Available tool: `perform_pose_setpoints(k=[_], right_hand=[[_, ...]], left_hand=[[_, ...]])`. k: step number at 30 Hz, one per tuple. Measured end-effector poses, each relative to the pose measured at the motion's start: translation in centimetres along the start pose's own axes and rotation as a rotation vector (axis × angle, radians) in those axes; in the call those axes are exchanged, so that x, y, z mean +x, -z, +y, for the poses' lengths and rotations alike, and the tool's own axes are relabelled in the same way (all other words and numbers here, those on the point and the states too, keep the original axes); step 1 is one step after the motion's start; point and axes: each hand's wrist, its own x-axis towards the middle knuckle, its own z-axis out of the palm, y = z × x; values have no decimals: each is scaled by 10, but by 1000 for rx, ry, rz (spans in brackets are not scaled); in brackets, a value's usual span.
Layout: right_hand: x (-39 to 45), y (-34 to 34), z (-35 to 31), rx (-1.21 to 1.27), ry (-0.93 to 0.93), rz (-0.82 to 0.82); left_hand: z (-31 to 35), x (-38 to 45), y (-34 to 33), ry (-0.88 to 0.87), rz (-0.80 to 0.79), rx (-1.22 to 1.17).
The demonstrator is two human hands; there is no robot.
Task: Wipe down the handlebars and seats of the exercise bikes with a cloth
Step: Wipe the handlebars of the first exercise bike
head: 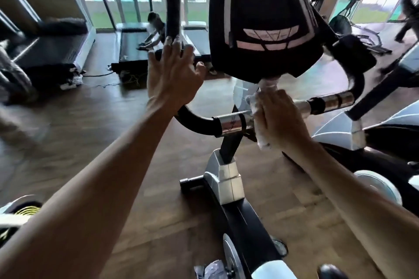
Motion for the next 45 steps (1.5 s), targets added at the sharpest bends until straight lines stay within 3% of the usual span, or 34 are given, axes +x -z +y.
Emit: perform_pose_setpoints(k=[2, 7, 11, 16, 19, 21, 24, 26, 28, 31, 35, 38, 40, 44, 45], right_hand=[[-2, 8, 13, -38, 56, -2], [14, 2, -14, 94, -138, 18], [-1, 0, -26, 156, 39, -3], [23, 8, -10, 196, -151, -95], [-4, -1, -28, 202, 7, 66], [-7, 5, -17, 251, 75, 40], [21, 9, -13, 268, -162, -80], [22, 2, -26, 215, -223, -50], [8, -3, -35, 212, -114, 11], [0, 5, -14, 276, 32, -52], [21, 3, -21, 305, -223, -45], [-5, -6, -28, 273, -77, 84], [-11, -3, -13, 309, 33, 68], [23, 3, -27, 267, -266, -79], [20, 1, -38, 222, -248, -53]], left_hand=[[-1, 0, -2, -3, 14, 5], [-2, 4, -7, 23, 14, 8], [-2, -1, -4, 4, 13, 25], [0, -1, -2, 3, 8, 45], [0, -1, -3, 8, 0, 51], [-1, -3, -2, -4, 0, 52], [0, -4, 0, 4, -16, 44], [2, -4, 3, 14, -28, 49], [3, -5, 4, 16, -31, 46], [3, -7, 5, -4, -20, 42], [4, -7, 4, 5, -32, 59], [4, -7, 4, 14, -47, 44], [4, -7, 5, 6, -57, 46], [6, -8, 6, 11, -47, 43], [7, -8, 7, 13, -47, 45]])
